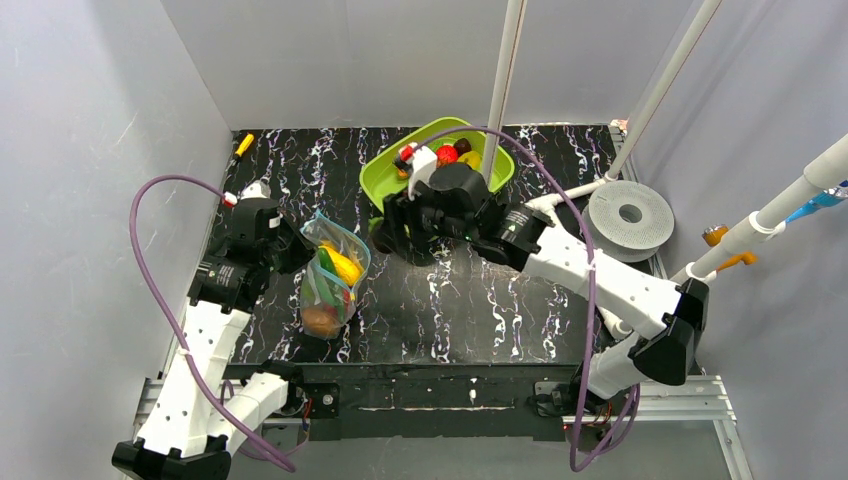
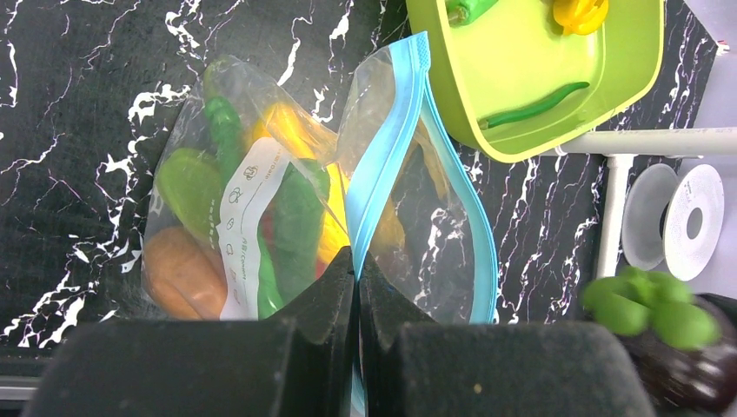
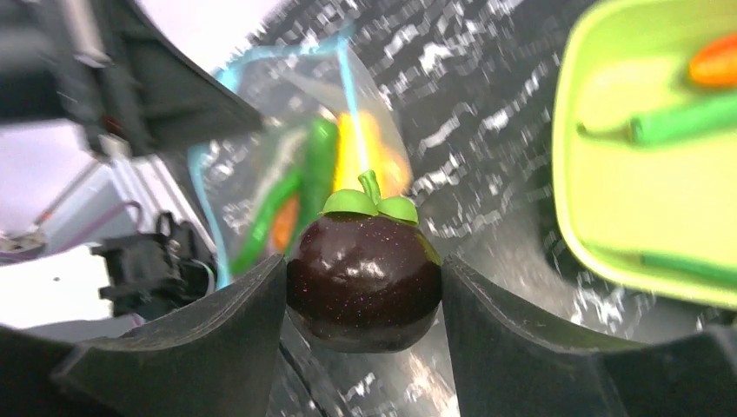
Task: Place the food in the zip-top bag and seal the zipper
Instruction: Place the fake fruit in the zipper food storage bag.
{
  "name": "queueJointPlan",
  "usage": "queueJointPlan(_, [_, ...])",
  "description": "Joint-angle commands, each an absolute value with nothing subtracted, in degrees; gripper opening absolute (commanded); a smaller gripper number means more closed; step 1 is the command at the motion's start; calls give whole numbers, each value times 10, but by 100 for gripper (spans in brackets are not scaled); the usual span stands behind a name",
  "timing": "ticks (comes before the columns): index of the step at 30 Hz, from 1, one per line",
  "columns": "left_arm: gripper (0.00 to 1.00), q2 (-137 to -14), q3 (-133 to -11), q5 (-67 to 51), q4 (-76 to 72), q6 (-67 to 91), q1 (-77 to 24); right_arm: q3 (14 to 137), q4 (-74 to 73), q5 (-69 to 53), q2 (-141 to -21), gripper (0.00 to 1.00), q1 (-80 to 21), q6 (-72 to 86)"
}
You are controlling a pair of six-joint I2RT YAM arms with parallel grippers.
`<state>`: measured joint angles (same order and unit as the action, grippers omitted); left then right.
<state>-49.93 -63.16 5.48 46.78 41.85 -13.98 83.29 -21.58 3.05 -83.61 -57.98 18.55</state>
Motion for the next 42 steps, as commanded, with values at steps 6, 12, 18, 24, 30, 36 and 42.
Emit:
queueJointPlan(6, [0, -485, -640, 61, 485, 422, -137, 984, -193, -35, -932, 41, -620, 144])
queueJointPlan(12, [0, -480, -638, 59, 485, 426, -137, 1052, -248, -31, -1005, 46, -624, 137])
queueJointPlan(18, [0, -482, -646, 64, 489, 424, -137, 1124, -319, -14, -1063, 58, -632, 117])
queueJointPlan(24, [0, -482, -651, 67, 493, 421, -136, 1160, -343, -12, -1087, 74, -633, 104])
queueJointPlan(30, [0, -485, -655, 68, 492, 419, -137, 1185, -360, -11, -1094, 86, -634, 101])
queueJointPlan(36, [0, -483, -654, 74, 494, 417, -137, 1179, -375, -3, -1070, 83, -634, 100])
queueJointPlan(42, [0, -484, -657, 79, 490, 414, -137, 1052, -334, -8, -980, 81, -653, 109])
